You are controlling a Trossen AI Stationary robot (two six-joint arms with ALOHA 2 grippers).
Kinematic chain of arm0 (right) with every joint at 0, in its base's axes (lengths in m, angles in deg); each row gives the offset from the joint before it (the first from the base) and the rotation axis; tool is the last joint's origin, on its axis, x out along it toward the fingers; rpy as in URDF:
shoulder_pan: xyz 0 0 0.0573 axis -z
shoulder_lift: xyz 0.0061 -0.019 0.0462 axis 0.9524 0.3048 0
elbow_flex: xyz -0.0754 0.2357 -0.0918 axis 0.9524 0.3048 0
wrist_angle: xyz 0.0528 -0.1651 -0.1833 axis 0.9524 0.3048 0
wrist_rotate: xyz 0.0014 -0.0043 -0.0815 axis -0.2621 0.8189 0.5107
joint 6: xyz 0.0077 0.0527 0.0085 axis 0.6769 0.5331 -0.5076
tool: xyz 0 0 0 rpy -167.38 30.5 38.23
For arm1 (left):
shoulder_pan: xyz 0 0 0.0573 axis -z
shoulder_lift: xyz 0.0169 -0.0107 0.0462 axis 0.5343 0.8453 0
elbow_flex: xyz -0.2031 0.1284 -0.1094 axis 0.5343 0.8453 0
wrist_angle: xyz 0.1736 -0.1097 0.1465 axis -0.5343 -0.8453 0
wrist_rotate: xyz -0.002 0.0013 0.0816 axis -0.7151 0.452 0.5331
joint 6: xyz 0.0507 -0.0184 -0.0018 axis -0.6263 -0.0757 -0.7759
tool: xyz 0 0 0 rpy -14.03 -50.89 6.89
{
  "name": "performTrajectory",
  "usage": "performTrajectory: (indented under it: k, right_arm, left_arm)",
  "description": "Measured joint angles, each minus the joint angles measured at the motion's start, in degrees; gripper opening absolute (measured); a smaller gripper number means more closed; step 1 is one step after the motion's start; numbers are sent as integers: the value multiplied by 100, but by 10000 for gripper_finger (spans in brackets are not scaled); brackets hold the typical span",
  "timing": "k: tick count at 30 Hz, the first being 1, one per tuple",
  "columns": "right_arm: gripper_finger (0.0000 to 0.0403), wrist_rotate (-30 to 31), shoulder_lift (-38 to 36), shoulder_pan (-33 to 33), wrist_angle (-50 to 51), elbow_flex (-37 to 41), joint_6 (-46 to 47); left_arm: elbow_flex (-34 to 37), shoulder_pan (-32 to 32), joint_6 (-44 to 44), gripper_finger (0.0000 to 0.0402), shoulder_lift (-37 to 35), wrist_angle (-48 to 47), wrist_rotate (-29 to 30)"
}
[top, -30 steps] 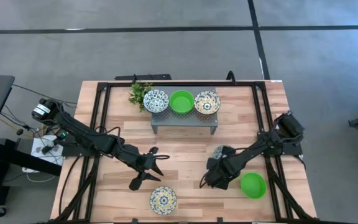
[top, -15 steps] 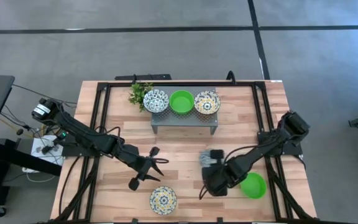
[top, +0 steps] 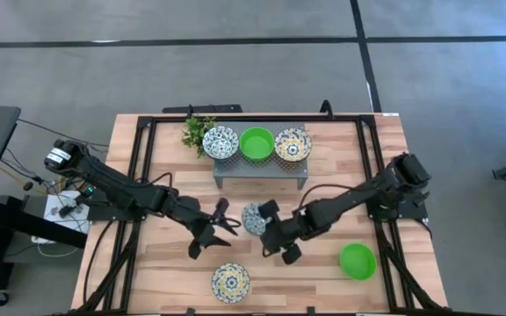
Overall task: Pick & Place Mini bowls
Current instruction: Stack the blue and white patterned bowl on the blue and white patterned bowls on the shelf
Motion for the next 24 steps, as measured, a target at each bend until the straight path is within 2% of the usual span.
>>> performTrajectory:
  k: [5,10,16,19,24]
  right_arm:
    - [16,-139,26,201,-95,-4,-316]
    - [19,-327,177,271,-327,-4,-712]
    - [17,-323,176,267,-215,-4,-879]
    - [18,-334,160,267,-432,-4,-1499]
    - [26,-339,160,332,-607,0,-2154]
  left_arm:
    - [-1,-418,-45,197,98,8,74]
    - [2,-771,-28,201,400,-13,77]
    - [2,-780,-17,181,431,-72,-196]
    - [2,-780,-19,164,431,-151,-454]
    - [-2,-775,-30,140,424,-207,-522]
